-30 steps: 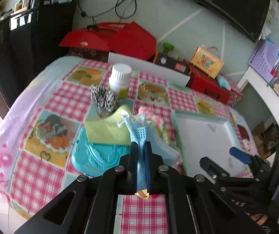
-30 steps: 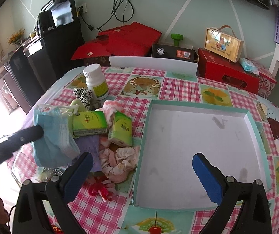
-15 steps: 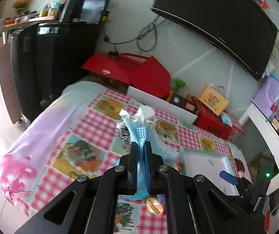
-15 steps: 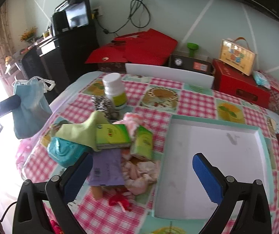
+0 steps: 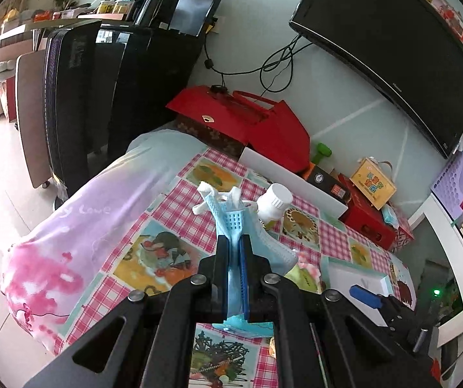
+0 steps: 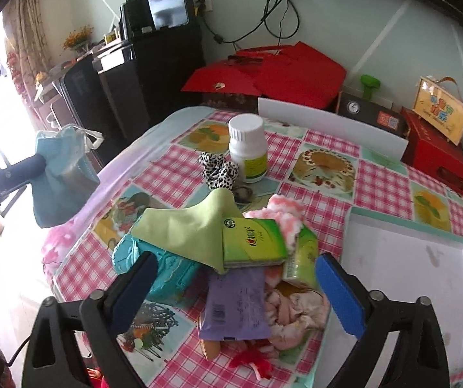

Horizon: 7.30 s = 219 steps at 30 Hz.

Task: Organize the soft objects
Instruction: 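Lift the blue mask with the left gripper while the right gripper approaches the green tissue pack, then grasp the green tissue pack with the right gripper and lift it, then carry the mask over the white tray with the left gripper while the right carries the tissue pack there, then open both grippers to drop the mask and tissue pack into the tray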

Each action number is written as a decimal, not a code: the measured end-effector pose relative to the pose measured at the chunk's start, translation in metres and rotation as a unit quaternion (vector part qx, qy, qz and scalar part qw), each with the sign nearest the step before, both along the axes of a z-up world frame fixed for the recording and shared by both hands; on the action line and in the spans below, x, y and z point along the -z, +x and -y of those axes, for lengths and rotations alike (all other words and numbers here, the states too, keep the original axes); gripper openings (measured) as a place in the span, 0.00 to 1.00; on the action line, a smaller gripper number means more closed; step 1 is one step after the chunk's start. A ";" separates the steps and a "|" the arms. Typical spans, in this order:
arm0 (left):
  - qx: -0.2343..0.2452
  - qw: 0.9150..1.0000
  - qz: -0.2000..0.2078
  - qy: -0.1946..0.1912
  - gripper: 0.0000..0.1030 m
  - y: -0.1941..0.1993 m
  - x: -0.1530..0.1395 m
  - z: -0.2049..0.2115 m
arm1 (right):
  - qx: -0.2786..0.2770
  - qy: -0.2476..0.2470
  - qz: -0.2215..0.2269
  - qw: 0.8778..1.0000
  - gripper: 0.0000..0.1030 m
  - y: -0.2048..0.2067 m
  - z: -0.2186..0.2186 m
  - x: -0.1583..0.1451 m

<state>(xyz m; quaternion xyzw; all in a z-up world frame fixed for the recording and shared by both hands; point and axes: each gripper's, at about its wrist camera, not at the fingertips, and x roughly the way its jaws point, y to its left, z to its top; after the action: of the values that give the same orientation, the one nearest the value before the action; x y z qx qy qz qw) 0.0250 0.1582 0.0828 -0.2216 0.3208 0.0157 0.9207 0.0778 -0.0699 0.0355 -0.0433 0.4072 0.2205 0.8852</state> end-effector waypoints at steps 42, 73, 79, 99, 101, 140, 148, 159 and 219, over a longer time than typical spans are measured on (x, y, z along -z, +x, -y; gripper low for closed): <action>0.013 0.999 -0.037 -0.009 0.06 0.029 0.040 0.000 | -0.048 0.027 -0.064 0.996 0.70 0.050 0.009 0.044; 0.013 1.000 -0.018 0.016 0.06 0.045 0.018 0.020 | -0.022 0.110 -0.065 0.992 0.64 0.039 0.040 0.035; 0.027 0.999 -0.013 0.022 0.06 0.053 0.007 0.038 | -0.020 0.117 -0.058 0.991 0.64 0.037 0.048 0.029; 0.109 0.993 0.042 0.030 0.06 0.081 -0.044 0.128 | 0.094 0.150 0.044 0.983 0.64 0.018 0.149 -0.036; 0.126 0.991 0.045 0.031 0.06 0.086 -0.047 0.145 | 0.119 0.150 0.050 0.980 0.64 0.018 0.167 -0.039; 0.273 0.959 -0.075 0.020 0.06 0.149 0.069 0.334 | 0.353 0.108 -0.014 0.929 0.64 0.037 0.330 0.029; 0.258 0.962 -0.091 0.005 0.06 0.160 0.086 0.325 | 0.349 0.087 -0.019 0.933 0.64 0.048 0.323 0.040; 0.237 0.964 -0.123 0.009 0.06 0.168 0.106 0.314 | 0.342 0.058 -0.030 0.937 0.64 0.057 0.314 0.050; 0.141 0.970 -0.170 0.102 0.95 0.163 0.088 0.276 | 0.316 -0.066 -0.087 0.943 1.00 0.050 0.282 0.040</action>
<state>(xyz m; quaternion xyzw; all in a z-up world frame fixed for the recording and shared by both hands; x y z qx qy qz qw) 0.1882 -0.1175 -0.0052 -0.0731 0.4970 -0.0445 0.8635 0.1282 -0.3523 -0.0042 0.0481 0.4889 -0.0950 0.8658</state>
